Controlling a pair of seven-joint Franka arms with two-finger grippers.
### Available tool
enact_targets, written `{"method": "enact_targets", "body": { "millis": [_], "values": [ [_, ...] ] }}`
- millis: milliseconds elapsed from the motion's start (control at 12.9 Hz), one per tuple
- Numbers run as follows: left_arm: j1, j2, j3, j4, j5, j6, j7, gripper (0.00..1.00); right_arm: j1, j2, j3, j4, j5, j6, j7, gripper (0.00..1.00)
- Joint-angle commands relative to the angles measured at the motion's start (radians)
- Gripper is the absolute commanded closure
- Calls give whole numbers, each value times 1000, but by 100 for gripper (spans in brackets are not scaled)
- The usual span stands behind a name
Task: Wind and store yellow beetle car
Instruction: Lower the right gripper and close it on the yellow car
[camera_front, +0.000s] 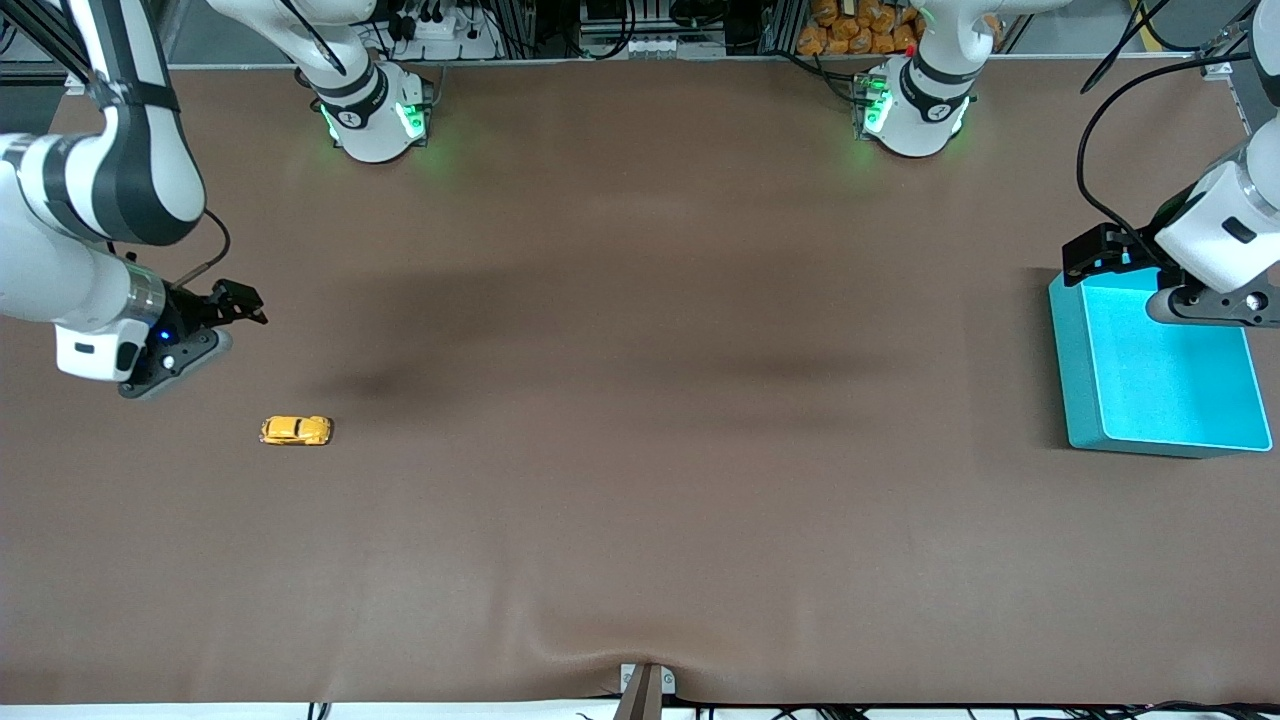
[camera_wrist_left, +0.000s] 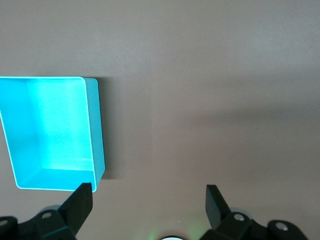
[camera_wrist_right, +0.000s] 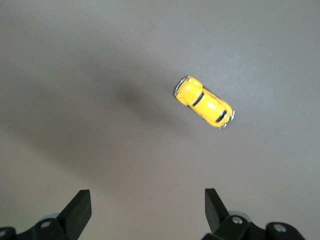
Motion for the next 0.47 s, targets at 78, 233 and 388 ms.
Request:
{"method": "enact_targets", "body": {
  "millis": [78, 233, 388],
  "values": [
    [-2, -13, 2, -7, -3, -4, -10, 0, 0, 76, -2, 5, -23, 94, -193, 0],
    [-2, -13, 2, -7, -2, -4, -8, 0, -8, 125, -3, 5, -23, 180, -314, 0],
    [0, -11, 2, -8, -2, -4, -8, 0, -13, 177, -3, 6, -25, 269, -448, 0]
  ]
}}
